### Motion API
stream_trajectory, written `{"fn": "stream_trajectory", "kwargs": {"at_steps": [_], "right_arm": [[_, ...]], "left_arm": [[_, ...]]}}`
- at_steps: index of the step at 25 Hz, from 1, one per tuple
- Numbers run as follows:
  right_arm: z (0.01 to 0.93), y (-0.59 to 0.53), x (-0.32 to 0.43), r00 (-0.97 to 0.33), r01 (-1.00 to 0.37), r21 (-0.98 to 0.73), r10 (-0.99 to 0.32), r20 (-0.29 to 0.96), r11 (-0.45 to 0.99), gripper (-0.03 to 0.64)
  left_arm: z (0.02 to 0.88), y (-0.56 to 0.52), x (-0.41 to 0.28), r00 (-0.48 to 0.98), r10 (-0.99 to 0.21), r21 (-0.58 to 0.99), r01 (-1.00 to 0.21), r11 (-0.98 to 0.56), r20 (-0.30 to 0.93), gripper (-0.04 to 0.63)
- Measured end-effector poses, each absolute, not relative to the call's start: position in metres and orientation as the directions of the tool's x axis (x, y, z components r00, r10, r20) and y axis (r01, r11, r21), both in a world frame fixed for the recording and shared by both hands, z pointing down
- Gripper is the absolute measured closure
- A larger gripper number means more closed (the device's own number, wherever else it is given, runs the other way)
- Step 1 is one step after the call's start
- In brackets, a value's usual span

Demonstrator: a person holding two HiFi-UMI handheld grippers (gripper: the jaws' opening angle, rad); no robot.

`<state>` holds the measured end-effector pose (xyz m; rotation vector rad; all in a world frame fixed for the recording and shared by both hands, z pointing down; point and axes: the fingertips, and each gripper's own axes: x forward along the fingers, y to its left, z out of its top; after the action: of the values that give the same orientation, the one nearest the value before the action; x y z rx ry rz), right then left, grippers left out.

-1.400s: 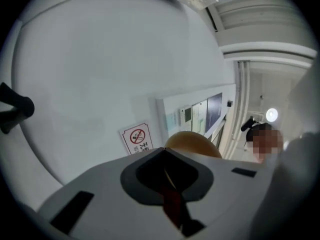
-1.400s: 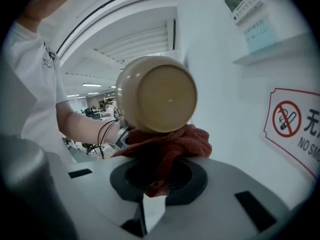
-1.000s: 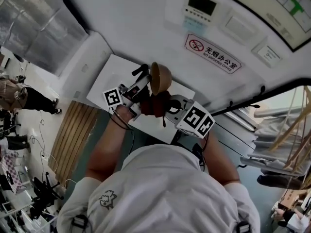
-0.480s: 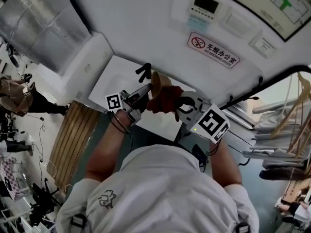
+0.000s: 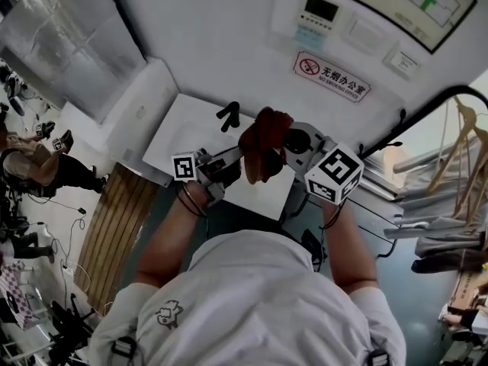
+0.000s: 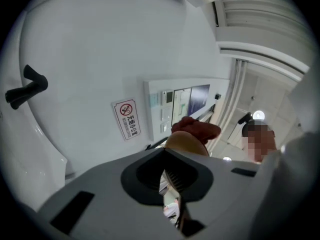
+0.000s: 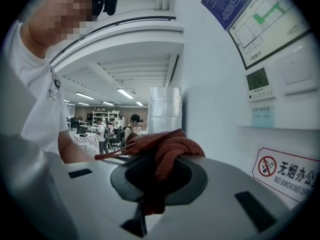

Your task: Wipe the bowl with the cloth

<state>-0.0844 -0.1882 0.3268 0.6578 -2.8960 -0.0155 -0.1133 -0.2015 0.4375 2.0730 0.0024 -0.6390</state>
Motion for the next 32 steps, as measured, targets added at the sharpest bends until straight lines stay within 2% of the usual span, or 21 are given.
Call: {"fn": "stream_trajectory", "kwargs": {"at_steps": [7,13,17,23,27,32], "right_arm": [[0.353,-0.209,-0.090,-0.878,-0.457,-0.070,-0.437,0.193,0.887,0.566],[0.379,-0.204,-0.097,-0.890,-0.433,-0.135,-0.399,0.221,0.891,0.566],[0.390,-0.198,-0.107,-0.900,-0.421,-0.186,-0.382,0.211,0.888,0.566],[0.408,-0.179,-0.120,-0.908,-0.396,-0.208,-0.347,0.235,0.894,0.566],[0.409,-0.159,-0.132,-0.917,-0.354,-0.173,-0.305,0.256,0.919,0.566],[0.390,-0.142,-0.132,-0.917,-0.329,-0.071,-0.300,0.263,0.942,0.566]], "left_arm": [[0.415,-0.184,-0.111,0.854,-0.131,0.699,0.313,-0.643,-0.503,0.580],[0.386,-0.189,-0.124,0.794,-0.137,0.660,0.381,-0.648,-0.592,0.578],[0.371,-0.201,-0.131,0.765,-0.184,0.668,0.385,-0.636,-0.617,0.578],[0.370,-0.228,-0.146,0.748,-0.324,0.721,0.285,-0.631,-0.579,0.578],[0.383,-0.248,-0.162,0.734,-0.428,0.765,0.193,-0.614,-0.528,0.578],[0.399,-0.253,-0.170,0.744,-0.462,0.796,0.152,-0.586,-0.483,0.578]]}}
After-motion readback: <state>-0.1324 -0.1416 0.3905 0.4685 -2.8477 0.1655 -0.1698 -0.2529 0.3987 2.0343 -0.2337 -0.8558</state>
